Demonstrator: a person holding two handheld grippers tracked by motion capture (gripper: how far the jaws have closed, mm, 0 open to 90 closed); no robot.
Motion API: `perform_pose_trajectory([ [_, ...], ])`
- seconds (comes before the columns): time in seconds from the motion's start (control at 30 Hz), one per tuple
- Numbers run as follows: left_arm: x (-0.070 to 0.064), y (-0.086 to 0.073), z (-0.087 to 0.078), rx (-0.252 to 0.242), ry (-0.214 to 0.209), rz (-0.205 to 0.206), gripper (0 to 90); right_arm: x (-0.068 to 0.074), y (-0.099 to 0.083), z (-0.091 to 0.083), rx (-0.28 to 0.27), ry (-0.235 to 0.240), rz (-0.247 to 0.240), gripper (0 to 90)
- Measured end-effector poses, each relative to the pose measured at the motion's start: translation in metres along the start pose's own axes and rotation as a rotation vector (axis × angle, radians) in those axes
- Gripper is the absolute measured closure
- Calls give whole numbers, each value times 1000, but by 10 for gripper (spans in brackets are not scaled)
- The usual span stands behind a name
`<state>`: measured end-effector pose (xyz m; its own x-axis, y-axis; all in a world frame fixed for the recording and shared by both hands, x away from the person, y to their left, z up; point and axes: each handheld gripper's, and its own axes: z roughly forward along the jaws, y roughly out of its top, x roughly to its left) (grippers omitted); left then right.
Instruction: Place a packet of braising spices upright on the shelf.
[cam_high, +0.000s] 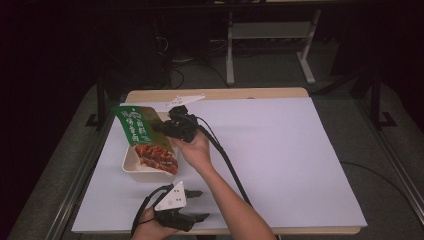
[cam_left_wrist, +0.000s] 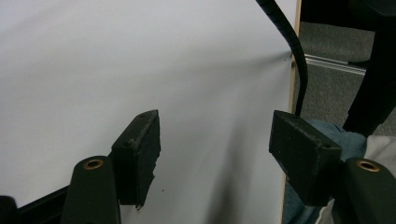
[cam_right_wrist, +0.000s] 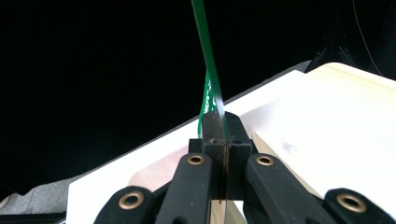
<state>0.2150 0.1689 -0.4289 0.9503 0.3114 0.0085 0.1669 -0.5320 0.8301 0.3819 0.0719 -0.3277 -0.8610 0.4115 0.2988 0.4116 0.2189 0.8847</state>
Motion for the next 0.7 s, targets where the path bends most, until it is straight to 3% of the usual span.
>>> perform_pose_trajectory([
  [0.2,-1,1,0,-4,-1,4,332,-7,-6,-3,9,-23,-4,893],
  [0.7,-2,1,1,-4,-2,8,332,-1,-15,-10,0,8,-37,890],
])
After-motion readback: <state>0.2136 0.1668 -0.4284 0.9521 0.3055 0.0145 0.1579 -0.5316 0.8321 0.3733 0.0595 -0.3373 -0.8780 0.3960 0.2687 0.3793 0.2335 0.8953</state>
